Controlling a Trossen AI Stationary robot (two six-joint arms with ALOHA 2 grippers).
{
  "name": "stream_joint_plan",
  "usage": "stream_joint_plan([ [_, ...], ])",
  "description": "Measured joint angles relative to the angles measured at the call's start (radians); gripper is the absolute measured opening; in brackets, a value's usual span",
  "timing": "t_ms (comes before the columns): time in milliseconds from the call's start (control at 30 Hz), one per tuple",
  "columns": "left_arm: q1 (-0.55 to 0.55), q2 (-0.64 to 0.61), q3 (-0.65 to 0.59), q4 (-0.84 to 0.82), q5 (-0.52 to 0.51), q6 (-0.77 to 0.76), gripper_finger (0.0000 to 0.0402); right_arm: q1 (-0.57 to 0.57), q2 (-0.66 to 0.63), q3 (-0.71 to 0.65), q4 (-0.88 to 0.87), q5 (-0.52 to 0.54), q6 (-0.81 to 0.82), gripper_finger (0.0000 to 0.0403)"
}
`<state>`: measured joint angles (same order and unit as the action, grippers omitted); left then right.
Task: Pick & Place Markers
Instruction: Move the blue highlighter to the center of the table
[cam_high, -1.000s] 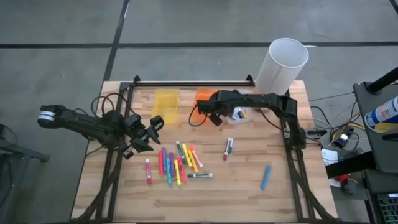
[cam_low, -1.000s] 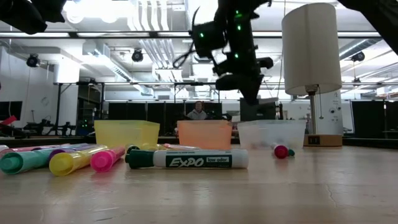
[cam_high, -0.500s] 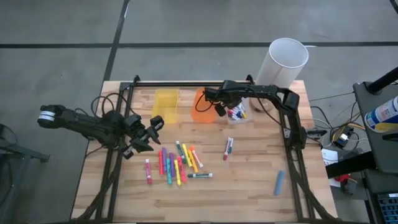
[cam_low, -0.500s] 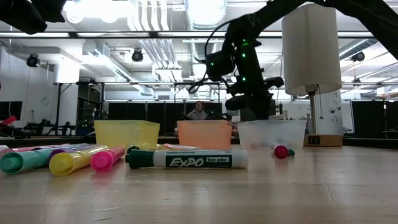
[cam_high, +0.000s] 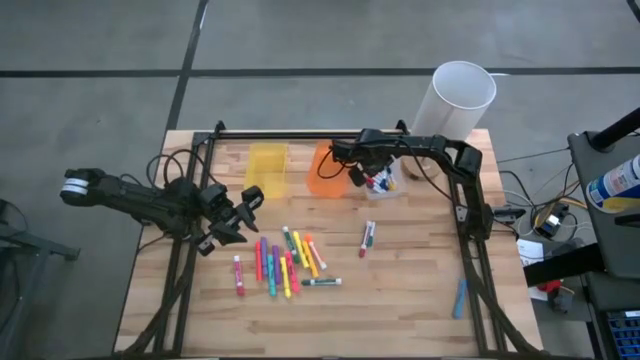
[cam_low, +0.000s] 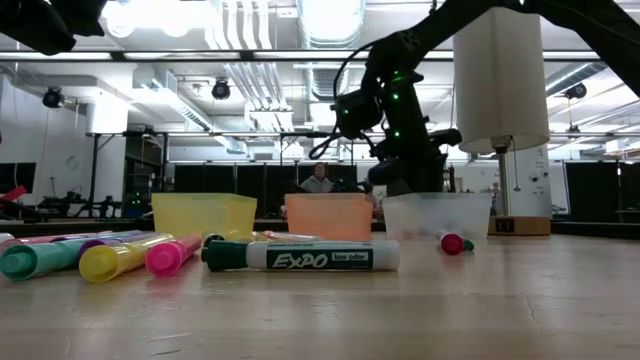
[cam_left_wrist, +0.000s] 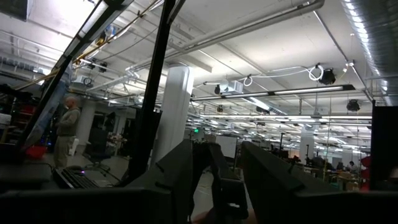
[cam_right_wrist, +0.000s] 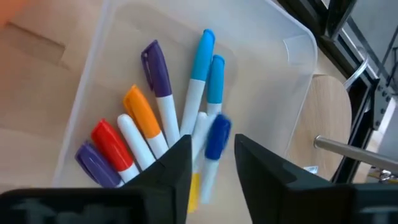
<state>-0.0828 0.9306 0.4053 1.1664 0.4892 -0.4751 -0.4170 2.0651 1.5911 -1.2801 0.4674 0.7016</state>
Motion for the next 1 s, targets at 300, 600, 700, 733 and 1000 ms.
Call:
stream_joint_plan([
  [300,0.000,0.000,0.000,0.000,0.000,0.005,0.0133,0.083,-0.092,0.003,-0.158,-0.053,-0.005,0.0147],
  [600,0.000,0.000,0.000,0.000,0.000,0.006,0.0133,0.268,-0.286,-0.006,0.013,-0.305,0.010,0.0134],
  [700,0.000,0.000,0.000,0.000,0.000,0.006,0.0133,0.348,-0.325,-0.013,0.115,-0.355,0.029,0.0128],
  [733,0.000,0.000,0.000,0.000,0.000,0.006,0.0133,0.373,-0.331,-0.014,0.136,-0.366,0.038,0.0127],
  [1000,0.000,0.000,0.000,0.000,-0.001,0.009,0.0133,0.573,-0.331,-0.017,0.146,-0.414,0.176,0.0118],
])
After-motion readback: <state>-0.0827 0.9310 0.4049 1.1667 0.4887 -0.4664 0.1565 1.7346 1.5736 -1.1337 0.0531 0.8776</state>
